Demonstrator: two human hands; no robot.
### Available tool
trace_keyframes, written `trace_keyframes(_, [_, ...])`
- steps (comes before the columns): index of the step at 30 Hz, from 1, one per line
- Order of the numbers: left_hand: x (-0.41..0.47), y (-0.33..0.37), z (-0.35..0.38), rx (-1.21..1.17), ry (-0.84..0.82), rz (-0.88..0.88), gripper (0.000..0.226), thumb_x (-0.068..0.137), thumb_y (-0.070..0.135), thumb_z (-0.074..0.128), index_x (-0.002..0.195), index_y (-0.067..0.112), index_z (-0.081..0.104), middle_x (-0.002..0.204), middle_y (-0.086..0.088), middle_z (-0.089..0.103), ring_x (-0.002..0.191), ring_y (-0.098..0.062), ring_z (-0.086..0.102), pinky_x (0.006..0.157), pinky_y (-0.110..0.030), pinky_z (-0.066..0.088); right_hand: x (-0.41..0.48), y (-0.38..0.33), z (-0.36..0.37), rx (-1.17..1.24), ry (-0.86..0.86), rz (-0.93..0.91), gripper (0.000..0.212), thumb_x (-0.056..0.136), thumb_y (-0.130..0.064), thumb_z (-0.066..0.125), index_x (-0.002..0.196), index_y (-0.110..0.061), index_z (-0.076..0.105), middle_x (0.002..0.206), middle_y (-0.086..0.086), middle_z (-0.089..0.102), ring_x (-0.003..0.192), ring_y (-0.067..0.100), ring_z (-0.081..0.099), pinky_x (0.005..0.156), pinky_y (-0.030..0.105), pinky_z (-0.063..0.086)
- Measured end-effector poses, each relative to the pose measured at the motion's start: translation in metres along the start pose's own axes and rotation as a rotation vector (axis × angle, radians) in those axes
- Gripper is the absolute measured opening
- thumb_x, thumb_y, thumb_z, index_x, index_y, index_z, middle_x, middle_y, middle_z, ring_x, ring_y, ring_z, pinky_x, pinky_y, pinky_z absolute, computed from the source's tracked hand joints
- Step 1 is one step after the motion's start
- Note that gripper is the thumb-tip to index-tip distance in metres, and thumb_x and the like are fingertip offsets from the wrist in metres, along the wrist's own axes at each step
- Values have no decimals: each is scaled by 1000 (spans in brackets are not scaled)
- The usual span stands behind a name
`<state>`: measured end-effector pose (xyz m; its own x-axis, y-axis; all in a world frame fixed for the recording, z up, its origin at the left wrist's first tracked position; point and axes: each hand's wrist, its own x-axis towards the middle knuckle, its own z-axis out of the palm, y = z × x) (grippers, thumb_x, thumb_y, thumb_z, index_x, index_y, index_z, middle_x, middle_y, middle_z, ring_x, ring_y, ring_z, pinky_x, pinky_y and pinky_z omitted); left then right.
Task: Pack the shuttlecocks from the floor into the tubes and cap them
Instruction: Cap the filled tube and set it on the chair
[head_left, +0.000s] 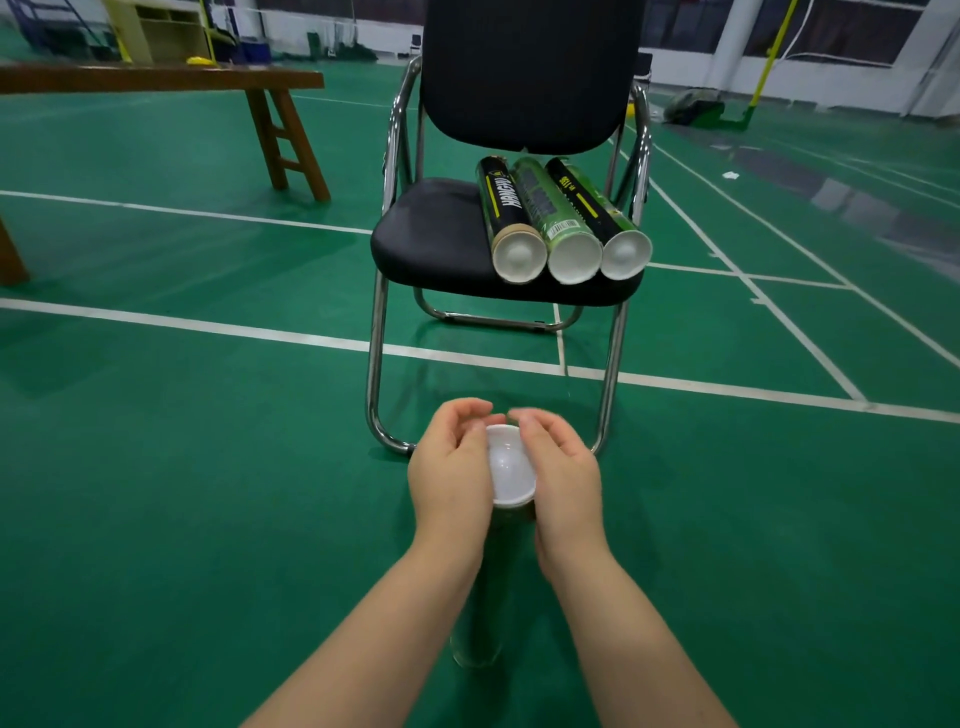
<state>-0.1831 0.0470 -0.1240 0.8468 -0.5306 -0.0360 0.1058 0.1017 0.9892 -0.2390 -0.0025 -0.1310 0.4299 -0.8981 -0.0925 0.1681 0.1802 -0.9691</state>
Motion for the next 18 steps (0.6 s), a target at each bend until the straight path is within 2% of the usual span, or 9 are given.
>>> trace_keyframes(3, [4, 0, 0, -49, -13, -14, 28, 88, -3, 46, 85, 21, 60, 87, 3, 67, 78, -12, 62, 69, -25, 48, 4, 0, 0, -11, -20, 87, 13, 91, -16, 56, 102, -22, 57, 92, 6, 65, 78, 19, 60, 74, 35, 48])
trace_keyframes(7, [7, -1, 1, -65, 17, 0, 32, 86, -7, 45, 84, 20, 61, 89, 4, 66, 86, -8, 62, 78, -25, 49, 9, -7, -3, -90, -88, 112, 11, 93, -11, 51, 94, -18, 60, 87, 5, 61, 75, 17, 56, 69, 30, 46])
trace_keyframes(11, [10, -2, 1, -63, 27, 25, 34, 85, -9, 45, 83, 21, 61, 91, 5, 65, 89, -7, 60, 80, -24, 49, 13, -8, -5, -162, -140, 96, 19, 93, -8, 49, 87, -19, 64, 86, 5, 63, 78, 19, 56, 72, 33, 46])
trace_keyframes(14, [11, -2, 0, -42, 31, 45, 37, 84, -12, 45, 83, 21, 61, 90, 6, 64, 88, -6, 59, 84, -26, 49, 15, -7, -8, -130, -209, 147, 19, 93, -10, 49, 88, -17, 66, 87, 5, 66, 81, 21, 56, 74, 34, 43])
trace_keyframes(16, [11, -2, -1, -43, 24, 45, 37, 84, -12, 45, 83, 21, 62, 90, 6, 63, 89, -6, 59, 85, -27, 49, 16, -4, -14, -90, -294, 202, 16, 83, -13, 57, 96, -17, 66, 91, 7, 68, 86, 24, 57, 80, 37, 39])
trace_keyframes(18, [12, -1, -2, -45, 15, 43, 36, 83, -12, 46, 83, 21, 61, 91, 6, 63, 90, -5, 59, 88, -28, 48, 15, 1, -22, -64, -410, 235, 36, 71, -17, 59, 106, -14, 65, 98, 7, 70, 91, 22, 60, 86, 36, 42])
